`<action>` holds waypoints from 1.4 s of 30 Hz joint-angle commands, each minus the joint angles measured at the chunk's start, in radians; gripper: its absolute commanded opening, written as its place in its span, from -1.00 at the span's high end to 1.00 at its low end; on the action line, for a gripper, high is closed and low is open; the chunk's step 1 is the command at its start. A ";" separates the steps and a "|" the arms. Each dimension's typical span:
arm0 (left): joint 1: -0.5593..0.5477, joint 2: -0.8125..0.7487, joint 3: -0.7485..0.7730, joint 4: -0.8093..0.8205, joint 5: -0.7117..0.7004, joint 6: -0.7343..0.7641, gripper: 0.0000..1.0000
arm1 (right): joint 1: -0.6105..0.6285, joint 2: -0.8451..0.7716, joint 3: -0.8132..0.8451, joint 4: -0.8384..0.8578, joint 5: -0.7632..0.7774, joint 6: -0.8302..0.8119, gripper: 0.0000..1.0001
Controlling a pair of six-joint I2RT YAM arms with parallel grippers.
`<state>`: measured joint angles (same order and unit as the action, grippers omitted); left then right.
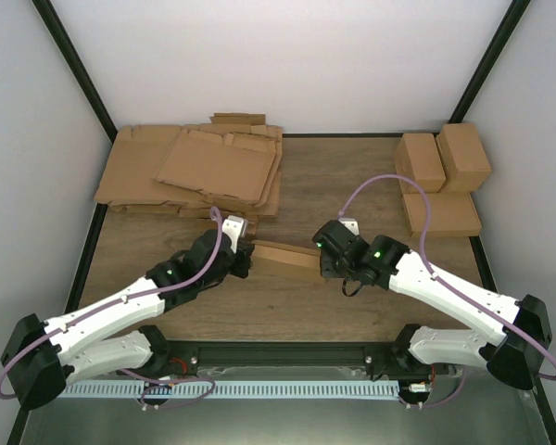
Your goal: Fold the paper box
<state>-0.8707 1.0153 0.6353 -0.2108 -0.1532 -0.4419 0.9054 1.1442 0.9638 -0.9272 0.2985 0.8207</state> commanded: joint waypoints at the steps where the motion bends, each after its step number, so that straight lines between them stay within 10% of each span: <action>1: -0.009 -0.022 -0.018 0.033 0.020 -0.003 0.92 | -0.003 -0.017 -0.014 0.043 -0.019 -0.005 0.99; 42: -0.024 -0.046 -0.142 0.108 0.010 -0.042 0.93 | -0.002 -0.054 -0.186 0.099 -0.070 0.094 0.99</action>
<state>-0.8761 0.9733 0.5331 -0.1150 -0.1593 -0.4686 0.9054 1.0859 0.8707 -0.8043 0.2924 0.8738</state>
